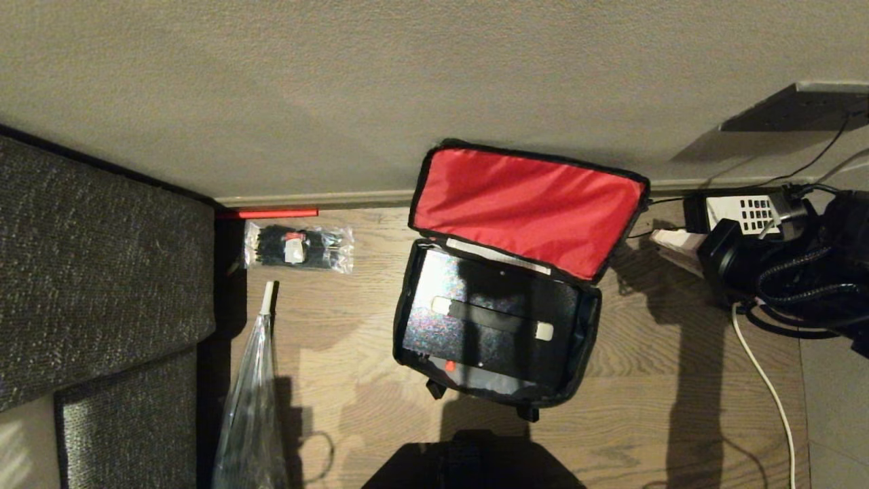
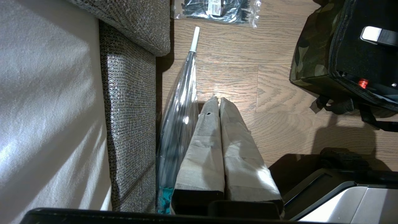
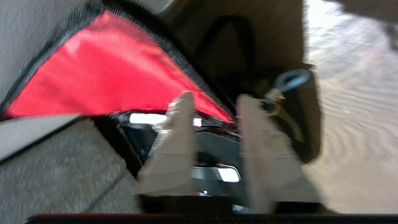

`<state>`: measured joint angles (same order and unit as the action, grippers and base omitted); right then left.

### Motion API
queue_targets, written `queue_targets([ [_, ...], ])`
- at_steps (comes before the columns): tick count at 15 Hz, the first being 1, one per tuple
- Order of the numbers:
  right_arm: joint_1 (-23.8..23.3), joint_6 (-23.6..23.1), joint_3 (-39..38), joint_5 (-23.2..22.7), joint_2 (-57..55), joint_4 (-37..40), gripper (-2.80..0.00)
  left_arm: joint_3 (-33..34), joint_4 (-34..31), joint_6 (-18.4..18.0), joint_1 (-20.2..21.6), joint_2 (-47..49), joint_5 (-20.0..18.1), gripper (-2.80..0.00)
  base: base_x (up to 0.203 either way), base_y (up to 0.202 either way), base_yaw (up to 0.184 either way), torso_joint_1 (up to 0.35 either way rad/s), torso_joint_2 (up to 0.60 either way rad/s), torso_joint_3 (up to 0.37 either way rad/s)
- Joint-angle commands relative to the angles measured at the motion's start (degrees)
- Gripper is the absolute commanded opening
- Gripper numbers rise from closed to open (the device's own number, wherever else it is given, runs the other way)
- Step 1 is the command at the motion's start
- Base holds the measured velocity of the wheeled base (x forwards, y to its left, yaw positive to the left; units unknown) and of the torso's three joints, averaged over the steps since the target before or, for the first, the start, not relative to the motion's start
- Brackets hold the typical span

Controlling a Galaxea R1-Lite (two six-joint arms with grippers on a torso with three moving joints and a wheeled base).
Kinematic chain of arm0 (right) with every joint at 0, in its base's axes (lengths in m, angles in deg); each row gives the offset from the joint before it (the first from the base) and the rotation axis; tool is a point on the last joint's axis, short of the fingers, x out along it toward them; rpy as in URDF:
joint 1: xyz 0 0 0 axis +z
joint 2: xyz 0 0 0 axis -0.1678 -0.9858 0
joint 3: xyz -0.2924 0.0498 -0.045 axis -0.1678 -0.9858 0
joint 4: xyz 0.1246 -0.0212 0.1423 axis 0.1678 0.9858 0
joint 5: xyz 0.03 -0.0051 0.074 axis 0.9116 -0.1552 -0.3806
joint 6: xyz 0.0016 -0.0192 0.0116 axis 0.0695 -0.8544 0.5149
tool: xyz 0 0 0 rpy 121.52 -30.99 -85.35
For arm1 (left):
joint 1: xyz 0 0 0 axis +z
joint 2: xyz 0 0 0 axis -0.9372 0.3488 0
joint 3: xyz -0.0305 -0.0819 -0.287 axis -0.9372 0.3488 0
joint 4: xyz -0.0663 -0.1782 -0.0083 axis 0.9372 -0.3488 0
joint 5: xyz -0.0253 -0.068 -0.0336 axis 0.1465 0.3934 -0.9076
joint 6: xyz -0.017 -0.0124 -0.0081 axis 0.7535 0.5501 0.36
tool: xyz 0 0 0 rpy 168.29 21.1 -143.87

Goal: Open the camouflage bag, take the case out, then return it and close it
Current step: Close the top of the storage box

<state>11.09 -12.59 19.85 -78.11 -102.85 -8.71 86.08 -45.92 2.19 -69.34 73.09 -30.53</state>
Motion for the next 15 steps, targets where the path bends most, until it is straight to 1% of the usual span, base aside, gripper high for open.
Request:
queue_targets([
  [1,-0.3,0.5,-2.2,-1.1,-4.3,-8.0,0.0,0.2,0.0,0.0,0.0,0.0,0.0,-2.8,0.0,0.0,0.0,0.0,0.0,0.0],
  [3,-0.4,0.9,-3.3,-1.1,-6.4,-10.1,0.0,0.2,0.0,0.0,0.0,0.0,0.0,-2.8,0.0,0.0,0.0,0.0,0.0,0.0],
  [4,-0.4,2.4,-3.3,-1.1,-7.1,-11.3,0.0,0.2,0.0,0.0,0.0,0.0,0.0,-2.8,0.0,0.0,0.0,0.0,0.0,0.0],
  [5,-0.4,4.8,-3.3,-1.2,-7.8,-13.6,0.0,0.2,0.0,0.0,0.0,0.0,0.0,-2.8,0.0,0.0,0.0,0.0,0.0,0.0],
  [6,-0.4,7.0,-3.4,-1.4,-9.1,-17.1,0.0,0.2,0.0,0.0,0.0,0.0,0.0,-2.8,0.0,0.0,0.0,0.0,0.0,0.0],
  [7,-0.4,7.9,-3.2,-2.7,-10.4,-19.8,0.0,0.2,0.0,0.0,0.0,0.0,0.0,-2.8,0.0,0.0,0.0,0.0,0.0,0.0],
  [10,-0.1,8.3,-1.7,-4.9,-11.3,-25.6,0.0,0.2,0.0,0.0,0.0,0.0,0.0,-2.8,0.0,0.0,0.0,0.0,0.0,0.0],
  [12,0.8,9.1,-0.5,-5.8,-11.6,-25.7,0.0,0.2,0.0,0.0,0.0,0.0,0.0,-2.8,0.0,0.0,0.0,0.0,0.0,0.0],
  [15,2.5,9.0,1.6,-5.8,-13.3,-26.0,0.0,0.2,0.0,0.0,0.0,0.0,0.0,-2.8,0.0,0.0,0.0,0.0,0.0,0.0],
])
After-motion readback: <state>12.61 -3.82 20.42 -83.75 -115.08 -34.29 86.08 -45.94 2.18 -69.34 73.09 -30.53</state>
